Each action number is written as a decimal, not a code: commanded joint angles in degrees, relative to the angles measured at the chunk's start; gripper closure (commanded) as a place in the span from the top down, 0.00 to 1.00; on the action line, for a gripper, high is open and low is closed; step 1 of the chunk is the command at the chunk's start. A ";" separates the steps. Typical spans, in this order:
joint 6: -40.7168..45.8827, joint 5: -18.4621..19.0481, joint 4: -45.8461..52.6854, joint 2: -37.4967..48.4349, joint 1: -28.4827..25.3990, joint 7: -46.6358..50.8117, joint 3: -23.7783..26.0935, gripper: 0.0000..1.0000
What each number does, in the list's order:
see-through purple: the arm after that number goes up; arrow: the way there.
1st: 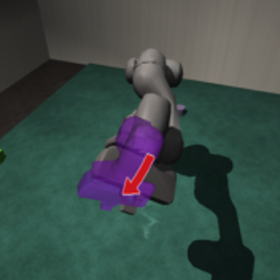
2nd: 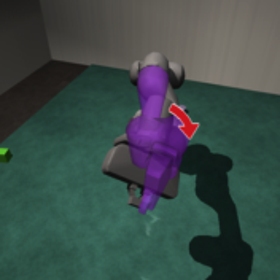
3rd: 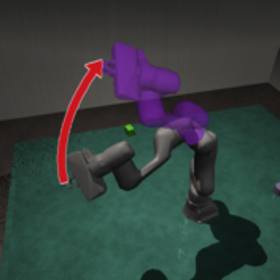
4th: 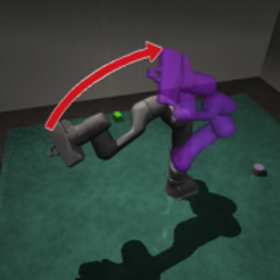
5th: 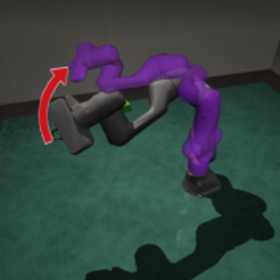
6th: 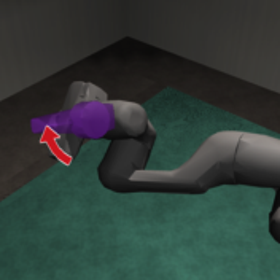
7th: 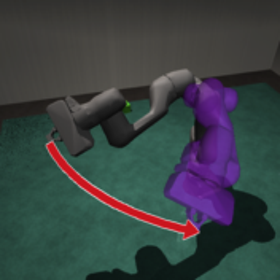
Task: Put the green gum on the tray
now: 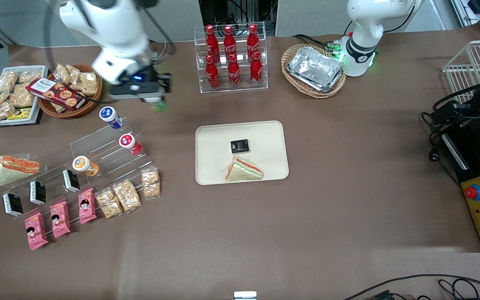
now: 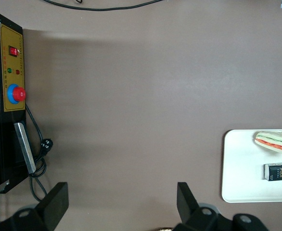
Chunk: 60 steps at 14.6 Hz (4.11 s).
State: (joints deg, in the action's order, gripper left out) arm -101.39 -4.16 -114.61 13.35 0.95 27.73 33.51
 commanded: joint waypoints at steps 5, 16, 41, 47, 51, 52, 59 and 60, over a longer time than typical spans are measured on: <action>-25.06 6.26 -6.68 -20.44 -4.54 17.34 4.19 0.32; -39.14 33.42 -6.68 -39.98 -7.36 40.82 4.10 0.33; 4.60 16.56 22.30 -29.26 -3.68 15.19 4.55 1.00; 8.40 9.19 24.34 -21.01 -1.56 -9.22 -9.58 1.00; 9.63 6.62 24.43 -18.80 -1.74 -26.19 -21.80 1.00; 9.81 6.62 24.43 -18.45 -1.74 -30.41 -24.69 1.00; 10.96 2.25 24.34 -16.78 -1.82 -43.62 -40.79 1.00; 10.96 1.97 24.34 -16.52 -1.91 -44.24 -41.85 1.00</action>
State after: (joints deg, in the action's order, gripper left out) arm -91.41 0.85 -90.10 -4.33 -0.33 -13.52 -4.85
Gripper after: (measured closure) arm 0.000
